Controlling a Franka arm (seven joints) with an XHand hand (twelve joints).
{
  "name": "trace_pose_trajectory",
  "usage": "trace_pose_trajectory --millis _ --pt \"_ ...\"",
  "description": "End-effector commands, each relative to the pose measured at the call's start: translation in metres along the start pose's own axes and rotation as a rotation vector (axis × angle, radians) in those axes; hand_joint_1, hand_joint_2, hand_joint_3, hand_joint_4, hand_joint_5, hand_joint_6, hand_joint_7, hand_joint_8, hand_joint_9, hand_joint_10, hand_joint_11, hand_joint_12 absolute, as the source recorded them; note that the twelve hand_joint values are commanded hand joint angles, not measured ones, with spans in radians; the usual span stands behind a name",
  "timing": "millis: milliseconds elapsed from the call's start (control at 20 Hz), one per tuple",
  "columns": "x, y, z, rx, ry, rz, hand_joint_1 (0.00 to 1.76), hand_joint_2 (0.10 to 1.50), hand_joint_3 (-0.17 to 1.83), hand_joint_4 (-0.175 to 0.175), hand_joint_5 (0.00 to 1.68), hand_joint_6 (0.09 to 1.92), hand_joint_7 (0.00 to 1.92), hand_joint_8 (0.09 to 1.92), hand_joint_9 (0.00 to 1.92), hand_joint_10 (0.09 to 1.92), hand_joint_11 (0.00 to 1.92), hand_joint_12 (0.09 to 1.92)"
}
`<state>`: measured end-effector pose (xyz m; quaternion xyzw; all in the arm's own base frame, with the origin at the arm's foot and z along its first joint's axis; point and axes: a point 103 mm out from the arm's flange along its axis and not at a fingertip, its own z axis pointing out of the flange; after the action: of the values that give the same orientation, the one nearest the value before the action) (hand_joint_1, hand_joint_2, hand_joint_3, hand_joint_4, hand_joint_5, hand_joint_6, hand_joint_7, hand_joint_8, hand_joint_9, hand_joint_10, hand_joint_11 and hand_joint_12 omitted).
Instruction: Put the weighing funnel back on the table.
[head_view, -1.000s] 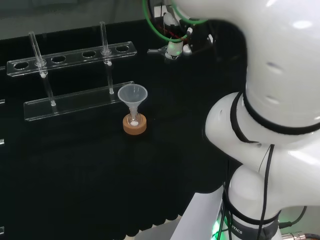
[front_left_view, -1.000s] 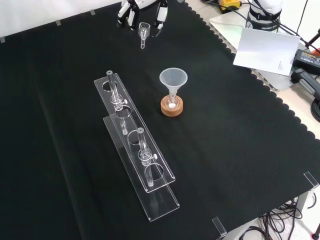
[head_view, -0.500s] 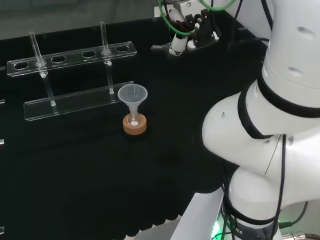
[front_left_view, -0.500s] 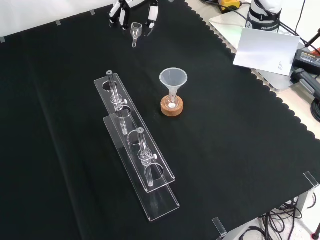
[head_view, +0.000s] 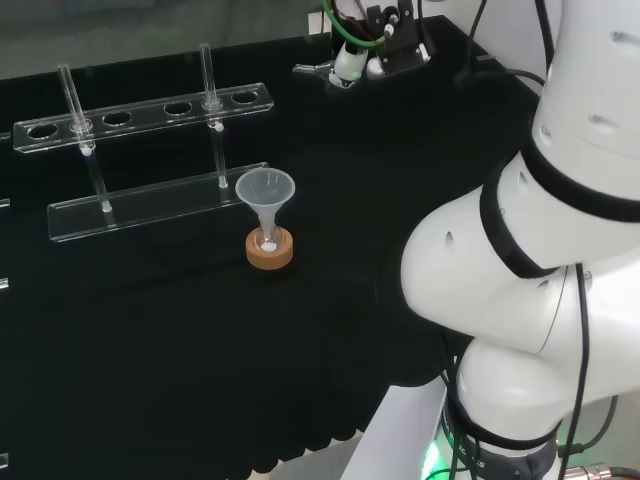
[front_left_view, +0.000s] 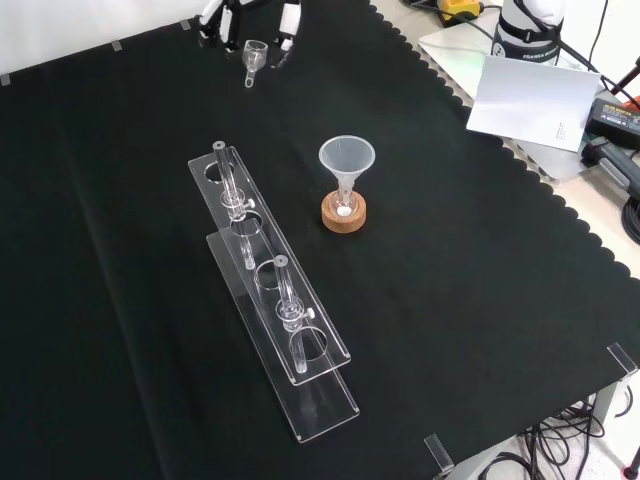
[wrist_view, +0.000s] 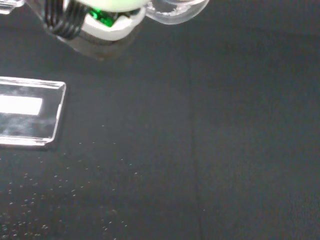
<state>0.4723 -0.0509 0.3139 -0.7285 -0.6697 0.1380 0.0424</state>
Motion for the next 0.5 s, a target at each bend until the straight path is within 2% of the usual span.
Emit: trace_pose_trajectory --millis 50,500 --pt "-0.037 0.071 0.077 0.148 -0.111 0.015 1.12 0.75 0.45 0.175 1.32 0.51 0.49 0.71 1.06 0.23 0.96 0.94" --pt "-0.036 0.09 0.099 0.175 -0.11 -0.001 1.12 0.75 0.45 0.175 1.32 0.51 0.49 0.71 1.06 0.23 0.96 0.94"
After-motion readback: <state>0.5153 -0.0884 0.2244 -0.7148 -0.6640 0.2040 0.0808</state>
